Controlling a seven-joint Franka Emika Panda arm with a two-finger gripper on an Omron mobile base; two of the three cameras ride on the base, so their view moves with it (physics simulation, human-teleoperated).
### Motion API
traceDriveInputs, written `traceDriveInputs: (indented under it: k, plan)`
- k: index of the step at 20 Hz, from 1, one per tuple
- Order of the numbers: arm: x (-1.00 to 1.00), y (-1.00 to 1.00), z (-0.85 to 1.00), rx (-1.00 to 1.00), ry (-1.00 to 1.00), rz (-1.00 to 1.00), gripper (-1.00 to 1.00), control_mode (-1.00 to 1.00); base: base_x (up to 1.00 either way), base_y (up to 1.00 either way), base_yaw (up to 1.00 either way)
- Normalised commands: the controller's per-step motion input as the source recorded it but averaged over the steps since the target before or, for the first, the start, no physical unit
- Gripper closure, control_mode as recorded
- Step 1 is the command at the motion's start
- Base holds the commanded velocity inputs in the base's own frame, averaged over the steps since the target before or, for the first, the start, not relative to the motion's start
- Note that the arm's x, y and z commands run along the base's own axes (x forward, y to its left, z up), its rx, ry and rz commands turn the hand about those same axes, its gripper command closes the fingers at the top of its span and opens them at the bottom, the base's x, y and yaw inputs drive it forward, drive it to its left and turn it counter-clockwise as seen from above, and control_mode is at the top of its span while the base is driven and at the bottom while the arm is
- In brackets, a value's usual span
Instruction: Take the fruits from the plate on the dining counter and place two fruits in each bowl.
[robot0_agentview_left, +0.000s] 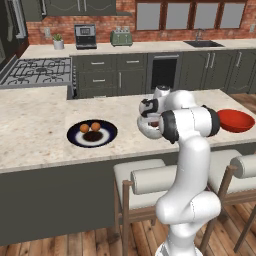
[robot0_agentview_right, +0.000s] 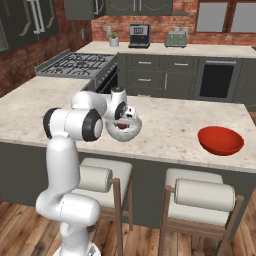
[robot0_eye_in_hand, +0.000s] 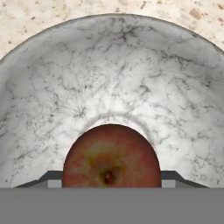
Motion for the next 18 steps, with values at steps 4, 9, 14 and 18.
traceDriveInputs:
  k: [4,9,14,18]
  plan:
    - [0.07,0.0,-0.21,0.0,0.0,0.0,1.0,-1.0,0.0,0.0,0.0]
    - [0.12,0.0,-0.09,0.0,0.0,0.0,1.0,-1.0,0.0,0.0,0.0]
    - [0.21,-0.09,-0.12,0.0,0.0,0.0,1.0,-1.0,0.0,0.0,0.0]
    - [0.01,-0.18,-0.05,0.0,0.0,0.0,1.0,-1.0,0.0,0.0,0.0]
